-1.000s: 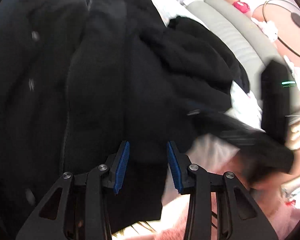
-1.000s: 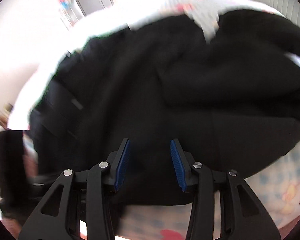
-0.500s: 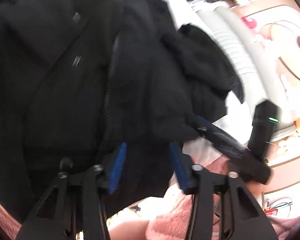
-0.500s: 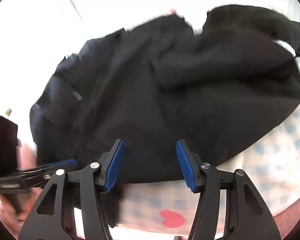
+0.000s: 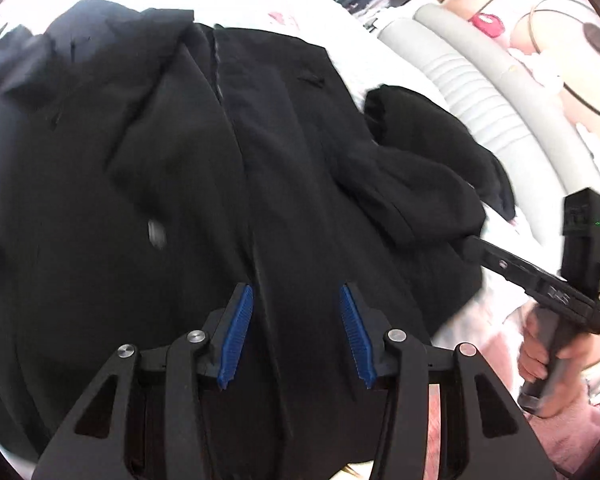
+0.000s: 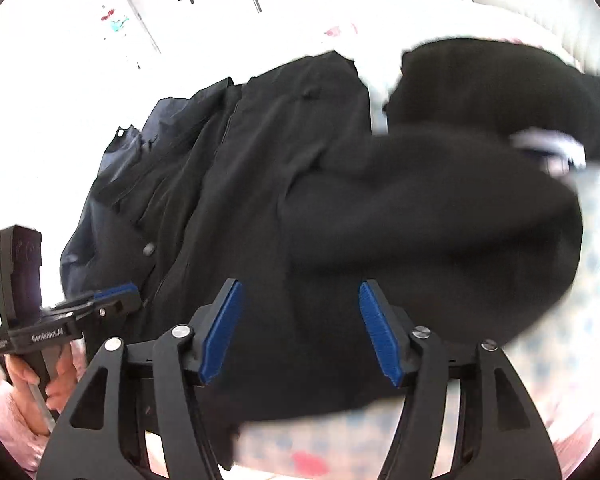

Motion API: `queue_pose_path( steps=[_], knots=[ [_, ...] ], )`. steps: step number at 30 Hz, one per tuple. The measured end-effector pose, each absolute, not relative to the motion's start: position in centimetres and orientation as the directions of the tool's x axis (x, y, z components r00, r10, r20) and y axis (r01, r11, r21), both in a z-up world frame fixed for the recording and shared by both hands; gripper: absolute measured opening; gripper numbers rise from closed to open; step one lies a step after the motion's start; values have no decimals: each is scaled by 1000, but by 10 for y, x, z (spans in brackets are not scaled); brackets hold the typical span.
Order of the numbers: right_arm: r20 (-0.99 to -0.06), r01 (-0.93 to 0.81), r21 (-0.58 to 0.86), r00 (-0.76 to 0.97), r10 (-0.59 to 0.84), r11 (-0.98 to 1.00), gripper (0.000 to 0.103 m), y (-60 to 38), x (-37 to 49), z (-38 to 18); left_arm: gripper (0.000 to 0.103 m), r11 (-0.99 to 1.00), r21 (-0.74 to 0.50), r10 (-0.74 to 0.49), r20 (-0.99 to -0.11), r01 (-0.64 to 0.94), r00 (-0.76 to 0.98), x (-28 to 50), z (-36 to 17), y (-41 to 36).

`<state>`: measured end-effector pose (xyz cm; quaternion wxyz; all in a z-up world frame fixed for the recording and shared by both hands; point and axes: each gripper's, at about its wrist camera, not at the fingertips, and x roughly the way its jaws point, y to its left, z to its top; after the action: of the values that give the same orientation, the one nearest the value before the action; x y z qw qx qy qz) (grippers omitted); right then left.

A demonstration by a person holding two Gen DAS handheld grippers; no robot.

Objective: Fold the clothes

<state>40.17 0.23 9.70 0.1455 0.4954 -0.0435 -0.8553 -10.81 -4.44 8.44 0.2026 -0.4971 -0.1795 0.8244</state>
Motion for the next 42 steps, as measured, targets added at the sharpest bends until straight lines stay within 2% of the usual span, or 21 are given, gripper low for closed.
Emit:
queue_pose_path(
  steps=[3, 4, 6, 7, 9, 10, 13, 14, 16, 18, 20, 22, 23, 25, 27, 31, 33, 36, 40, 42],
  knots=[
    [-823, 243, 205, -481, -301, -948, 63, 8, 362, 118, 50, -854, -491, 513, -737, -172, -441, -154, 95, -53],
    [-820, 255, 200, -486, -304, -946, 63, 10, 348, 126, 57, -857, -484, 509, -735, -178, -449, -174, 98, -55],
    [-821, 206, 232, -483, -305, -951, 68, 16, 290, 124, 61, -877, -453, 473, -751, -162, -461, -215, 101, -59],
    [-822, 178, 250, -481, -305, -952, 72, 20, 259, 122, 61, -891, -431, 445, -764, -143, -467, -239, 99, -60],
    [-824, 121, 284, -477, -307, -951, 72, 26, 198, 118, 56, -911, -392, 402, -780, -126, -479, -283, 99, -63],
    [-825, 92, 301, -475, -307, -949, 72, 29, 168, 116, 49, -921, -371, 379, -786, -117, -489, -304, 99, -64],
    [-826, 17, 391, -434, -359, -920, 72, 47, 83, 95, 48, -931, -352, 349, -783, -96, -515, -363, 95, -68],
    [-825, -16, 425, -419, -380, -905, 68, 49, 61, 83, 48, -920, -383, 368, -778, -79, -509, -380, 89, -69],
    [-867, -90, 397, -363, -341, -914, 57, 48, 10, 48, 48, -884, -463, 430, -753, -64, -498, -407, 78, -67],
    [-908, -110, 324, -314, -277, -940, 54, 41, -16, 22, 48, -842, -528, 507, -703, -111, -499, -418, 75, -59],
    [-906, -106, 323, -322, -275, -941, 51, 37, -19, 14, 48, -821, -538, 552, -663, -190, -506, -420, 77, -39],
    [-895, -121, 336, -349, -277, -934, 51, 40, -21, 11, 48, -858, -484, 504, -727, -173, -466, -426, 64, -15],
    [-885, -153, 353, -374, -277, -923, 51, 49, -21, 13, 48, -896, -429, 435, -803, -113, -407, -432, 47, -6],
    [-884, -209, 379, -369, -286, -902, 49, 64, -21, 17, 36, -914, -402, 395, -840, -63, -371, -432, 30, -8],
    [-908, -164, 337, -318, -274, -927, 49, 58, -22, 27, 34, -923, -384, 368, -864, -22, -345, -431, 15, -11],
    [-949, 54, 171, -260, -179, -984, 51, 17, -20, 38, 31, -909, -416, 398, -851, -24, -344, -422, 11, -22],
    [-945, 92, 245, -201, -259, -965, 51, 4, -22, 28, 31, -907, -419, 405, -848, -35, -341, -417, 10, -25],
    [-889, 157, 345, -261, -376, -925, 51, -12, -35, 12, 31, -904, -423, 416, -844, -56, -340, -412, 7, -28],
    [-808, 322, 457, -239, -538, -829, 50, -44, -27, 25, 29, -897, -437, 430, -832, -64, -351, -404, 0, -34],
    [-804, 338, 459, -236, -546, -822, 50, -51, -25, 29, 28, -894, -444, 436, -828, -63, -354, -401, -1, -36]
  ],
)
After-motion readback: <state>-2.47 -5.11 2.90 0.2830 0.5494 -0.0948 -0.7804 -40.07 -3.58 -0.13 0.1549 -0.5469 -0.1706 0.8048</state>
